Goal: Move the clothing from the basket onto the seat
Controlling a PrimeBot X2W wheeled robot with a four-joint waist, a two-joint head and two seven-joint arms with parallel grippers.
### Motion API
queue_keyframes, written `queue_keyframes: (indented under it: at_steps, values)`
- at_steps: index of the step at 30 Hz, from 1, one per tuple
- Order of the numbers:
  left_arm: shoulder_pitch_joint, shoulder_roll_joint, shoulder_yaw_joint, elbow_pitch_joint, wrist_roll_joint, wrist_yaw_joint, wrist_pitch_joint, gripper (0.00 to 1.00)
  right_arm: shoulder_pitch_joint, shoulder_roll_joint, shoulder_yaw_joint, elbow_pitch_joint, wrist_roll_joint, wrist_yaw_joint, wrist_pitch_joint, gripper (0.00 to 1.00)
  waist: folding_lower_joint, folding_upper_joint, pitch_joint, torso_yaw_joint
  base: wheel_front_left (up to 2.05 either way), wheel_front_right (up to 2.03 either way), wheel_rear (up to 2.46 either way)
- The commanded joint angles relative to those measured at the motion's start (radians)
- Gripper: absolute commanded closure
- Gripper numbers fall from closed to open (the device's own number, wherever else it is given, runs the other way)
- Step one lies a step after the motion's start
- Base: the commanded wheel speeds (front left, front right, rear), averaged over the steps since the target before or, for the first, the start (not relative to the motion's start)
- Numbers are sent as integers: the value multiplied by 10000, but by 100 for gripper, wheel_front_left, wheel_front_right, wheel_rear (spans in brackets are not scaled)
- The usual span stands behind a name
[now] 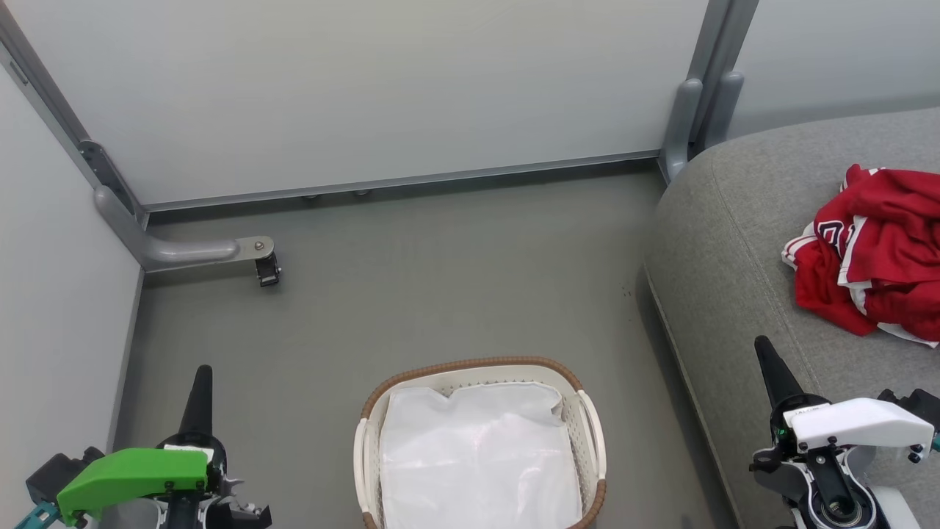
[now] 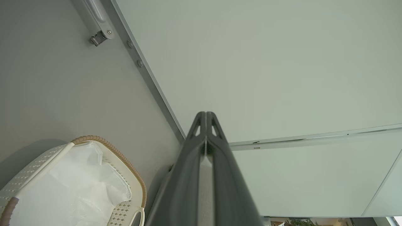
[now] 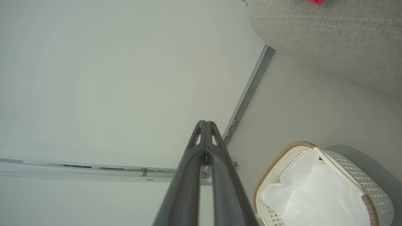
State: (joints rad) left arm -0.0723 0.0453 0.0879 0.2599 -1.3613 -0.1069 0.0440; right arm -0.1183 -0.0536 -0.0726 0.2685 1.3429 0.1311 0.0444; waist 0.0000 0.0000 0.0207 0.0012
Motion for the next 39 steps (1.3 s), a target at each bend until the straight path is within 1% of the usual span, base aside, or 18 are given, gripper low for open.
queue_keyframes:
  at_steps: [1,33,39]
  values:
    - [-225,69,43,-87,-199,-91,78,100,56,-26,-60,-100,230,-4,74,100,0,0,-6,0,0,0,0]
    - [-428,79,270,-157,-2412,-272,696,100,142,20,-423,-251,2572,-3,693,100,0,0,-162,-11,0,0,0]
    - [-426,80,281,-158,-2534,-268,740,100,151,24,-444,-261,2712,-4,727,100,0,0,-176,-12,0,0,0]
